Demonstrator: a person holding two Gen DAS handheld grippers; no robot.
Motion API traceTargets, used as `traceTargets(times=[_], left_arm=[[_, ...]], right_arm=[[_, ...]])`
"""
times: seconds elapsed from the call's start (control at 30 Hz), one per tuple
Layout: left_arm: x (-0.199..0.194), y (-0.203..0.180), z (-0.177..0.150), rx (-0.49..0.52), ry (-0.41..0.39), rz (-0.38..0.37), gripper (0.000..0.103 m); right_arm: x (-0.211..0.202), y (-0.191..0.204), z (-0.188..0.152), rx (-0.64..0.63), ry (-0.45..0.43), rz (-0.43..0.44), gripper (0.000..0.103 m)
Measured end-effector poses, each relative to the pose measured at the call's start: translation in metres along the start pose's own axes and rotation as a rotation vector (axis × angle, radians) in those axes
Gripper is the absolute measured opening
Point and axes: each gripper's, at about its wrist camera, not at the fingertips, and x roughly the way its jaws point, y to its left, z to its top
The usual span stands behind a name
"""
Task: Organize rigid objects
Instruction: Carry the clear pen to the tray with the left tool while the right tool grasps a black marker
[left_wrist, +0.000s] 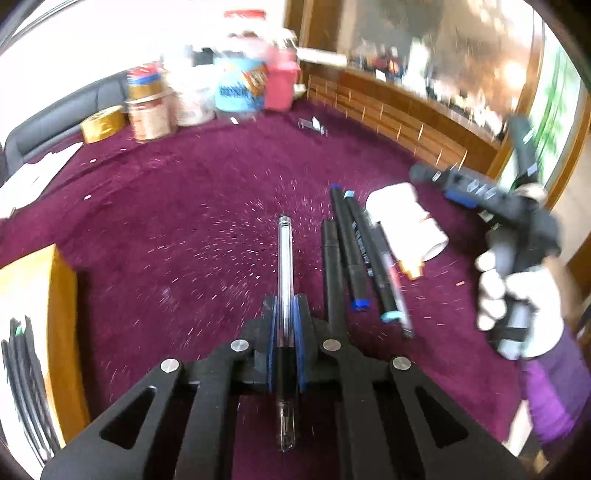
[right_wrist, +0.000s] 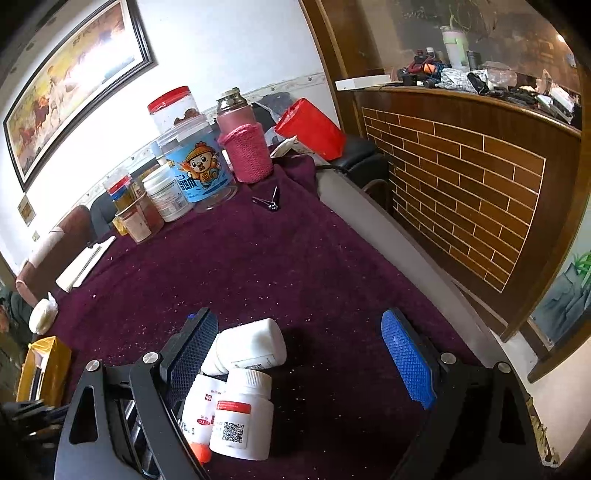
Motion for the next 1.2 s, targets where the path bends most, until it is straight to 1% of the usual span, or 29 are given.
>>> traceTargets(times=[0.03,0.07,0.1,0.13,0.2,0.23,0.27,0.3,0.37,0.43,0.47,0.5,0.6,0.63,0.7,0.73,0.8,0.83,0.87,0.9,0.93,0.97,1.0,1.03,1.13,1.2], left_arm=[[-0.016,0.004,-0.006,-0.027,-0.031,-0.019,0.006],[-0.025,0.007,-0.007,-0.045,-0.049,-0.035,0.006],[-0.037,0.011,-0.012,-0.065,-0.074,-0.053,0.006],[-0.05,0.017,-0.016,-0.089,-0.101,-0.075,0.006],[-0.074,0.027,-0.026,-0.139,-0.149,-0.114,0.006],[-0.082,0.032,-0.029,-0.159,-0.17,-0.126,0.006],[-0.089,0.037,-0.032,-0.177,-0.189,-0.136,0.006],[-0.096,0.041,-0.035,-0.196,-0.207,-0.145,0.006],[-0.11,0.053,-0.042,-0.231,-0.243,-0.157,0.006],[-0.122,0.066,-0.048,-0.262,-0.268,-0.154,0.006],[-0.127,0.072,-0.052,-0.275,-0.278,-0.152,0.006],[-0.133,0.078,-0.055,-0.287,-0.288,-0.145,0.006],[-0.148,0.098,-0.067,-0.328,-0.307,-0.118,0.006],[-0.152,0.107,-0.072,-0.347,-0.314,-0.103,0.006],[-0.157,0.119,-0.08,-0.373,-0.325,-0.075,0.006],[-0.159,0.126,-0.083,-0.388,-0.329,-0.061,0.006],[-0.161,0.137,-0.092,-0.42,-0.335,-0.044,0.006],[-0.161,0.144,-0.097,-0.443,-0.337,-0.029,0.006],[-0.16,0.15,-0.099,-0.459,-0.336,-0.019,0.006],[-0.159,0.155,-0.102,-0.477,-0.335,-0.009,0.006],[-0.16,0.164,-0.108,-0.501,-0.33,0.005,0.006],[-0.159,0.17,-0.111,-0.519,-0.32,0.019,0.006],[-0.16,0.176,-0.115,-0.536,-0.311,0.031,0.006],[-0.159,0.184,-0.117,-0.555,-0.298,0.043,0.006],[-0.152,0.208,-0.12,-0.607,-0.249,0.079,0.006],[-0.144,0.22,-0.118,-0.625,-0.216,0.102,0.006]], right_arm=[[-0.004,0.003,0.001,-0.01,-0.011,-0.009,0.086],[-0.013,0.008,0.001,-0.021,-0.028,-0.015,0.085],[-0.026,0.015,-0.001,-0.028,-0.044,0.007,0.085],[-0.038,0.023,-0.003,-0.034,-0.048,0.053,0.085],[-0.053,0.042,-0.01,-0.055,-0.008,0.168,0.085],[-0.057,0.054,-0.013,-0.073,0.031,0.242,0.085],[-0.058,0.07,-0.02,-0.091,0.098,0.343,0.085],[-0.055,0.081,-0.025,-0.095,0.157,0.41,0.085],[-0.043,0.098,-0.036,-0.072,0.275,0.509,0.077],[-0.025,0.11,-0.045,-0.048,0.366,0.546,0.063],[-0.019,0.113,-0.048,-0.046,0.387,0.539,0.06],[-0.01,0.117,-0.05,-0.042,0.408,0.51,0.057],[0.008,0.122,-0.055,-0.021,0.439,0.463,0.052],[0.015,0.124,-0.055,-0.022,0.443,0.421,0.052],[0.023,0.128,-0.054,-0.027,0.448,0.369,0.05],[0.025,0.131,-0.054,-0.033,0.437,0.347,0.049],[0.026,0.142,-0.054,-0.074,0.421,0.261,0.049],[0.027,0.148,-0.055,-0.104,0.409,0.218,0.046],[0.028,0.154,-0.056,-0.134,0.402,0.178,0.041],[0.03,0.159,-0.058,-0.172,0.395,0.123,0.029],[0.029,0.163,-0.06,-0.204,0.371,0.077,0.02],[0.029,0.166,-0.061,-0.231,0.358,0.052,0.019],[0.028,0.166,-0.063,-0.238,0.351,0.046,0.017],[0.027,0.164,-0.062,-0.228,0.354,0.059,0.014],[0.023,0.155,-0.06,-0.155,0.392,0.149,0.013],[0.017,0.159,-0.06,-0.117,0.41,0.227,0.013]])
